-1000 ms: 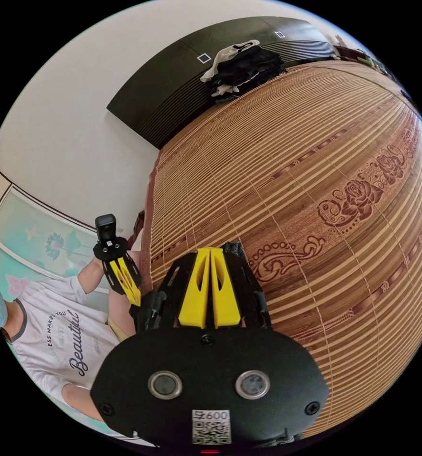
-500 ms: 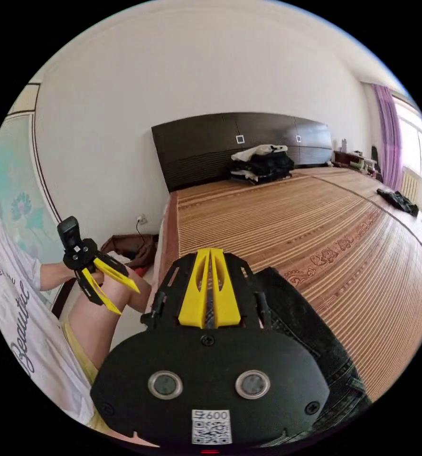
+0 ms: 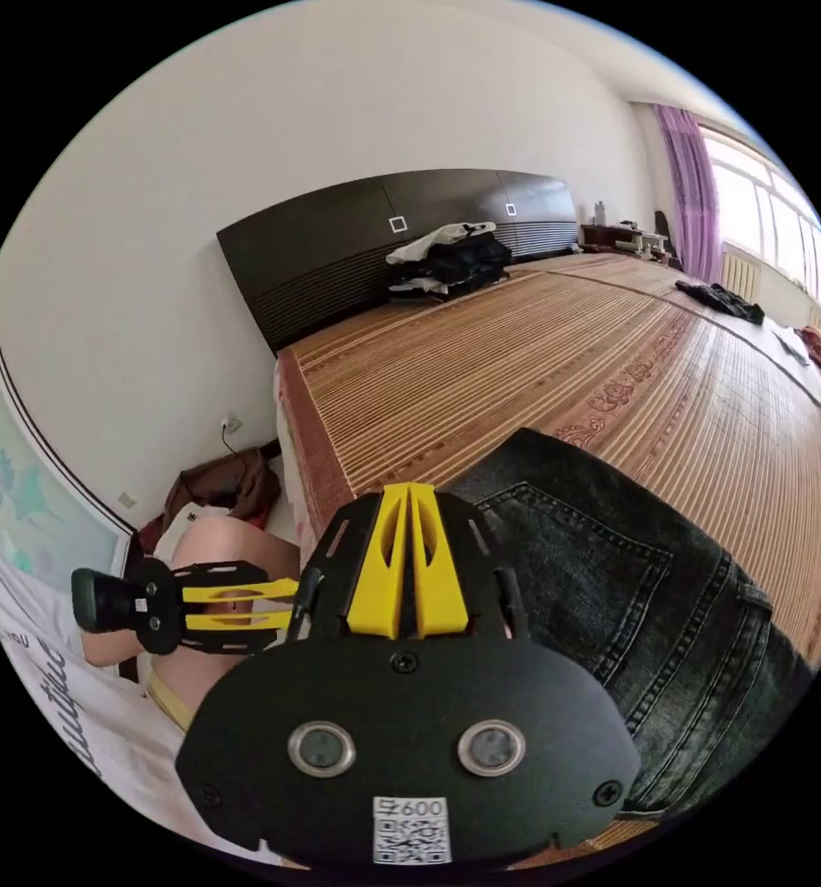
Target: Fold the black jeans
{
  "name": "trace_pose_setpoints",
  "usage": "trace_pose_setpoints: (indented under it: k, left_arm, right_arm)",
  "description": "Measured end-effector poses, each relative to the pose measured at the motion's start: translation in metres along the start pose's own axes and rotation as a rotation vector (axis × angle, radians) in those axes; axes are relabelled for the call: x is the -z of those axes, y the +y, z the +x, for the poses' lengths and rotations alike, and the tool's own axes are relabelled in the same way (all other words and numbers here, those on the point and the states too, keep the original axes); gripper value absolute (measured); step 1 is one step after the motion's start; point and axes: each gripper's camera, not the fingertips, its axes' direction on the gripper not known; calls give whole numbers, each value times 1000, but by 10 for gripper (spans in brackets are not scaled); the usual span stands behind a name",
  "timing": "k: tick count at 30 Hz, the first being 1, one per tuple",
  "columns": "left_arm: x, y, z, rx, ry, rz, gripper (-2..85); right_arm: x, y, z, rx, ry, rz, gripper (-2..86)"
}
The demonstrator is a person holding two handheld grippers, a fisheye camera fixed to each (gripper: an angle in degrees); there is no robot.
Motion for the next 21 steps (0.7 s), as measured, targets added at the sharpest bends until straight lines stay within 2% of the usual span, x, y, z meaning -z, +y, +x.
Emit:
trace_pose_setpoints:
  k: [2,3,8,11,14,16,18,19,20,21]
  left_arm:
    - [4,16,35,-100,-75,13,26]
    - [6,27,61,-175,-139,12,26]
    - [-2,66,142,-495,-312,4,29]
    - [-5,81,163,-542,-295,5,29]
    - [-20,104,202,-718,-384,-24,27]
    - [-36,121,235,-846,-507,-73,23]
    - [-36,128,248,-831,-511,-119,19]
    - [-31,136,253,-804,-396,-174,15]
    - [-28,138,251,-734,-351,-193,14]
    - [-23,139,237,-533,-307,-243,11]
  right_arm:
    - [-56,-6,9,104,139,-274,-9]
    - [-65,-4,11,143,128,-300,-9]
    - [-84,17,38,37,25,-254,-8]
    - [-95,33,48,16,-3,-233,-8]
    - [-105,53,49,33,12,-202,-8]
    - [-111,65,44,66,49,-183,-8]
    - [-117,78,36,110,103,-166,-8]
    - [-121,87,30,144,146,-154,-8]
    - [-126,97,25,175,187,-143,-8]
    - [-128,102,23,188,205,-135,-8]
